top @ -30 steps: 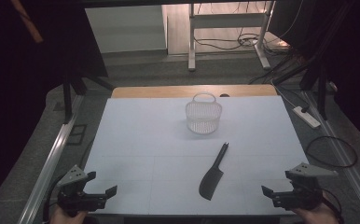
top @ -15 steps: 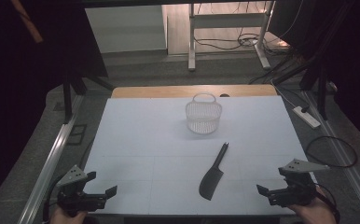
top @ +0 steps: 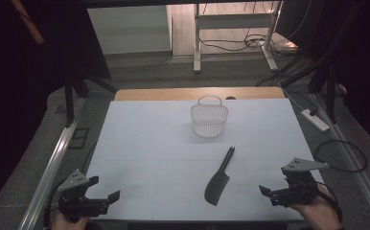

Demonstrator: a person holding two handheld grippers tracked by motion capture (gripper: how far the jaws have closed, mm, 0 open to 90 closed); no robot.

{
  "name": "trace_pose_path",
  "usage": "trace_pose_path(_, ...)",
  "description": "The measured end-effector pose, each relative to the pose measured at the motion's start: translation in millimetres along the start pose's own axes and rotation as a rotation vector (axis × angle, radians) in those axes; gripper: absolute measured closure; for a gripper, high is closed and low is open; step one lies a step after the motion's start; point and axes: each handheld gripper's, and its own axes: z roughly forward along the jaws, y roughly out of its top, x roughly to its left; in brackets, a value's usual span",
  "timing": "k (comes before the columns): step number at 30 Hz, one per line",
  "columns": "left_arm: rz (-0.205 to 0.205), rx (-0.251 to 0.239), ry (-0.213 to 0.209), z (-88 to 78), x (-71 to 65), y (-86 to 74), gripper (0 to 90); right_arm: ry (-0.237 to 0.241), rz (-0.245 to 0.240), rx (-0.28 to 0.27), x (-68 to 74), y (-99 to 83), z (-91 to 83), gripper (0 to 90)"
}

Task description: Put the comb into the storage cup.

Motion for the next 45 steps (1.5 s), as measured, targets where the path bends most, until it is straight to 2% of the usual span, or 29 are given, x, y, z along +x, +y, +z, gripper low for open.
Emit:
trace_pose_path(8,-0.004,0.001,0.000,0.0,0.3,0.0,3.2,0.020,0.003,0.000,2.0,7.2,6.0,0.0)
trace_pose_path(13,-0.007,0.002,-0.001,0.1,0.6,0.0,3.2,0.052,0.008,0.001,4.2,13.8,11.9,0.0)
trace_pose_path(24,-0.008,0.001,-0.002,0.1,0.8,-0.1,3.2,0.057,-0.053,0.028,8.8,25.3,26.2,0.0)
trace_pose_path(36,-0.010,0.000,-0.003,0.1,1.1,0.0,3.2,0.077,-0.084,0.064,12.1,35.5,37.3,0.0)
trace_pose_path(45,-0.011,0.000,-0.003,0.0,1.3,-0.2,3.2,0.097,-0.083,0.072,13.6,42.5,45.6,0.0)
